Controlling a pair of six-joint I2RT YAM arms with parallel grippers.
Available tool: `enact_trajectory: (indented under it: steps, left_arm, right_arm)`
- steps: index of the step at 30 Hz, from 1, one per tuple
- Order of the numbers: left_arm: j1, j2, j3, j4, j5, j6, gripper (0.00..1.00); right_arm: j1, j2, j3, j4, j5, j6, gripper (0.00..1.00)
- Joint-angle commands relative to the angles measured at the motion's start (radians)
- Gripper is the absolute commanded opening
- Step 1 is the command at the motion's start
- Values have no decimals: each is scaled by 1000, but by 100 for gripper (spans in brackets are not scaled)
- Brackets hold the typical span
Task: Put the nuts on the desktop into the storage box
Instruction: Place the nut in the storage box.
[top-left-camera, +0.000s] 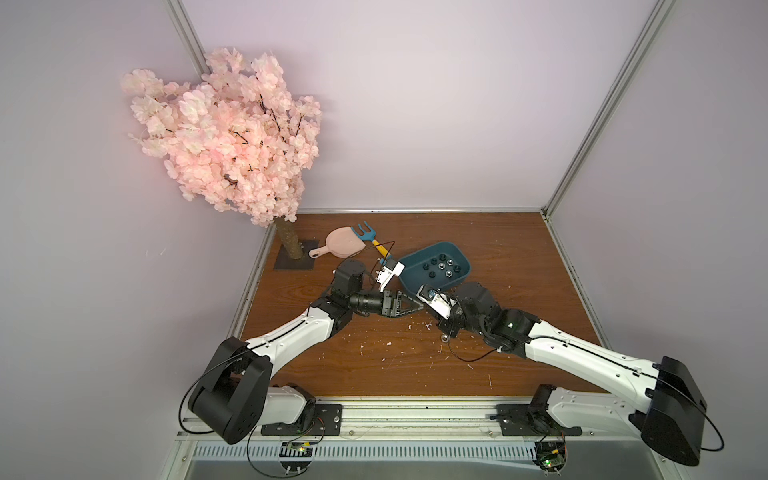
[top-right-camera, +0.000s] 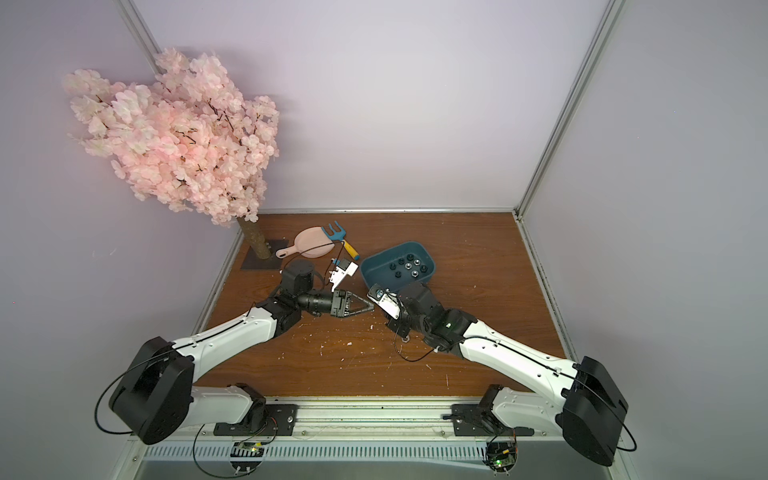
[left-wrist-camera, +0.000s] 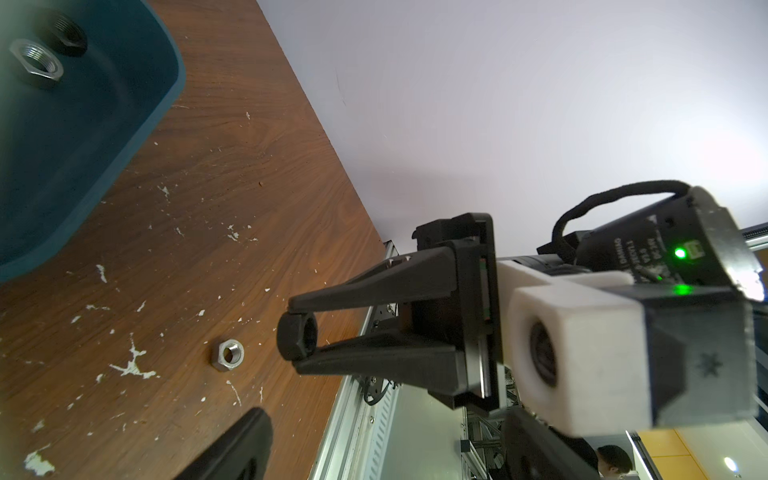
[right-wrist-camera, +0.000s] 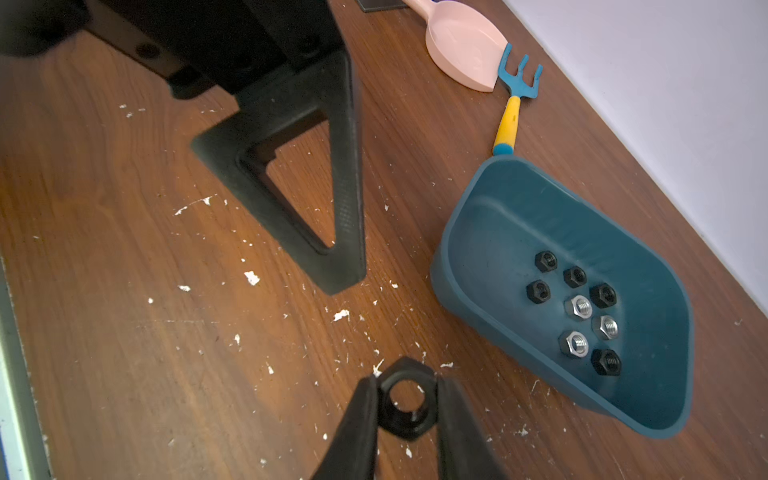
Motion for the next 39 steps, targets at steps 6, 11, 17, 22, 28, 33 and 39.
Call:
enact_trajectory:
  steps: [6, 11, 17, 22, 28, 33, 39]
  left_arm:
    - [102, -104, 34, -342, -302, 198, 96]
    - [106, -136, 88, -565, -583, 320, 99]
    - [106, -159, 88, -689, -800, 387, 98]
    - [106, -164, 75, -722, -862, 411, 98]
    - [106, -176, 69, -724, -864, 415, 98]
    - [106, -174, 66, -721, -849, 415, 98]
    - [106, -164, 66, -721, -839, 411, 98]
  right_arm:
    - [-79, 101, 125, -9, 69, 163, 2]
    - [-159, 214, 216, 1, 2, 293, 2]
    - [-205, 418, 393, -32, -58, 354, 4]
    - [-214, 625, 581, -93, -22, 366, 5]
    - [-236, 858, 819, -196, 1, 383, 4]
    - [-242, 950, 897, -249, 47, 390, 4]
    - [-253, 967, 859, -206, 69, 412, 5]
